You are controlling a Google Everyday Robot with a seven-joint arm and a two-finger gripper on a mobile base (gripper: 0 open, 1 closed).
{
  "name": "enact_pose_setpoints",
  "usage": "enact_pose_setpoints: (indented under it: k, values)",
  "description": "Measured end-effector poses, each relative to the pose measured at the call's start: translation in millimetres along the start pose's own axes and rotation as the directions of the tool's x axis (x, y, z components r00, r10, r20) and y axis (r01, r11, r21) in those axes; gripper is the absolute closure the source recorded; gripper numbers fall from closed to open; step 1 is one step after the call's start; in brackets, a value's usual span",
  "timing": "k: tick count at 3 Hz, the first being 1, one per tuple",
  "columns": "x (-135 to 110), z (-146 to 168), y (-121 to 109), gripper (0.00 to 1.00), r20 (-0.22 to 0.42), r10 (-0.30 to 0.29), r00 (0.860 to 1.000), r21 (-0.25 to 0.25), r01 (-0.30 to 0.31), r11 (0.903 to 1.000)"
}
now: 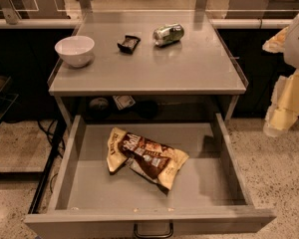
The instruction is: Pick brown chip bag from top drawer and place on counter
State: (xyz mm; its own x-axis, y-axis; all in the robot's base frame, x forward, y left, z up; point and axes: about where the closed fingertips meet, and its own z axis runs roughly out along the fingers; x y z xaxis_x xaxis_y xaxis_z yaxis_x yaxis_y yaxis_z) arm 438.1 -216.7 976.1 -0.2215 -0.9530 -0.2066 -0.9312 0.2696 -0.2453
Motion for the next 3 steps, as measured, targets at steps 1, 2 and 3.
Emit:
enact_pose_setpoints:
  k: [1,2,3]
  values:
    - [0.0,0.0,0.0,0.00,0.000,0.000,1.000,0.000,0.000,1.0000]
    - [-0.2,1.1,6.0,0.00,0.035,-0.014,0.999,0.011,0.014,0.9998]
    - [1.0,34.7,14.9,0.00,0.150,-0.003,0.989,0.009,0.002,1.0000]
